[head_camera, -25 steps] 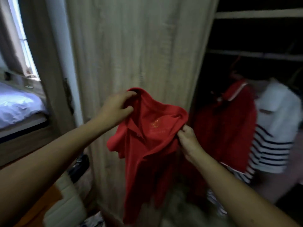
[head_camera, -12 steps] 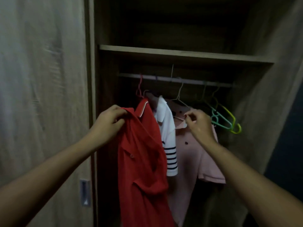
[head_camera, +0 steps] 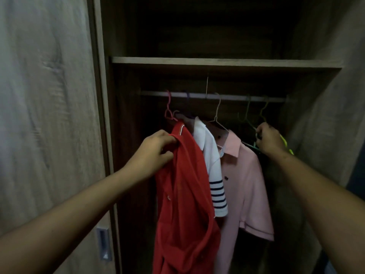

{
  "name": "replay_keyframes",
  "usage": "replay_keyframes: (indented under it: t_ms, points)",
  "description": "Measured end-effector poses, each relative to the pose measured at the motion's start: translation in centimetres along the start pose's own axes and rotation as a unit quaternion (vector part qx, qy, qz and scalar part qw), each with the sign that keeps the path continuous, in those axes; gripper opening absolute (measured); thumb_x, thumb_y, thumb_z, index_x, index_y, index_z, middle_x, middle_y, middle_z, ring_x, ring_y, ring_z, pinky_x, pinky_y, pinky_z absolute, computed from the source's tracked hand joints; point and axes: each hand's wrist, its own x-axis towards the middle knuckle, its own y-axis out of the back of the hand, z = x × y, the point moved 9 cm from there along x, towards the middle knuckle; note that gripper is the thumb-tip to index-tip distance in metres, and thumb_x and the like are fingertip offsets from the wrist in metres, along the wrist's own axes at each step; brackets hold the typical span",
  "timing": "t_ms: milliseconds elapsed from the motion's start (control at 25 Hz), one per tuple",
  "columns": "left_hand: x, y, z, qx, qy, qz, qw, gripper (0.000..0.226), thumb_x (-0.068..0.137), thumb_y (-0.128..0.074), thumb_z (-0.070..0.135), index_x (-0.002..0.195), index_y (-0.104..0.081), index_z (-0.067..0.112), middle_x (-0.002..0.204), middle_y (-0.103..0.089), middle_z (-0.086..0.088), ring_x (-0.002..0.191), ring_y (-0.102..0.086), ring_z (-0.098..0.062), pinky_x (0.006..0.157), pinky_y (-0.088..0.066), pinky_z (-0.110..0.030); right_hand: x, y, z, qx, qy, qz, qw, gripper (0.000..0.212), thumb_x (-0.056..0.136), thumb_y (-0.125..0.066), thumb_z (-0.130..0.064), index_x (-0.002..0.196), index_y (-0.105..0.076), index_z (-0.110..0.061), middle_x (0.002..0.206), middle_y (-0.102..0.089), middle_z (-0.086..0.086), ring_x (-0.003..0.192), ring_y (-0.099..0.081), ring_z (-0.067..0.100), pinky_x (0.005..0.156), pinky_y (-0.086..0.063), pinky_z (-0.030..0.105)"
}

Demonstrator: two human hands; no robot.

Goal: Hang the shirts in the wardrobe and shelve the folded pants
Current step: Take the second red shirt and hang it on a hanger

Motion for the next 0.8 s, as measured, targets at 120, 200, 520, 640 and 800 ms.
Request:
replay_keyframes:
  t_ms: [120, 200, 520, 640, 800]
  points:
    - [0.1, -0.2, -0.3, 0.012, -0.002, -0.009, 1.0, 0.04, 0.075, -0.059, -0.003, 0.112, -0.067, 0.012, 0.102, -0.056, 0.0, 0.078, -0.053, -0.005, 0.068, -0.036, -0.002, 0.9, -1.1, 0.1, 0.07, -0.033, 0.016, 0.997, 0.037, 0.081, -0.05, 0.009, 0.116, -0.05, -0.002, 0.105, -0.059, 0.026, 0.092, -0.057, 0.034, 0.078, -0.043, 0.034]
    - [0.2, -0.4, -0.6, 0.021, -0.002, -0.016, 1.0, 0.04, 0.076, -0.059, -0.002, 0.113, -0.066, 0.01, 0.103, -0.054, -0.001, 0.075, -0.048, 0.002, 0.069, -0.034, 0.0, 1.5, -1.6, -0.1, 0.072, -0.032, 0.035, 0.996, 0.036, 0.082, -0.05, 0.009, 0.116, -0.056, 0.001, 0.113, -0.059, 0.028, 0.103, -0.057, 0.039, 0.089, -0.045, 0.036]
    - [0.8, -0.8, -2.6, 0.043, 0.019, -0.033, 0.998, 0.042, 0.075, -0.062, 0.001, 0.116, -0.064, 0.011, 0.104, -0.049, -0.001, 0.079, -0.047, -0.006, 0.066, -0.032, 0.002, -9.8, -3.0, 0.3, 0.236, 0.007, 0.153, 0.96, 0.024, 0.086, -0.049, 0.008, 0.109, -0.054, 0.005, 0.114, -0.047, 0.026, 0.099, -0.048, 0.026, 0.083, -0.029, 0.012]
    - [1.2, -1.0, -2.8, 0.038, 0.027, -0.032, 0.998, 0.041, 0.076, -0.062, -0.001, 0.116, -0.064, 0.009, 0.106, -0.052, -0.005, 0.083, -0.049, -0.011, 0.065, -0.034, 0.0, -12.2, -6.0, 1.9, 0.309, -0.052, 0.082, 0.946, 0.026, 0.085, -0.056, 0.002, 0.108, -0.045, -0.006, 0.109, -0.051, 0.011, 0.095, -0.05, 0.018, 0.083, -0.042, 0.029]
    - [1.4, -1.4, -3.0, 0.021, 0.041, -0.027, 0.999, 0.042, 0.076, -0.062, -0.001, 0.117, -0.064, 0.008, 0.111, -0.056, -0.011, 0.092, -0.056, -0.02, 0.071, -0.036, -0.013, -13.8, -5.2, 1.8, 0.397, -0.067, 0.11, 0.909, 0.049, 0.077, -0.058, 0.014, 0.108, -0.032, -0.013, 0.103, -0.056, 0.006, 0.095, -0.06, 0.009, 0.081, -0.049, 0.014]
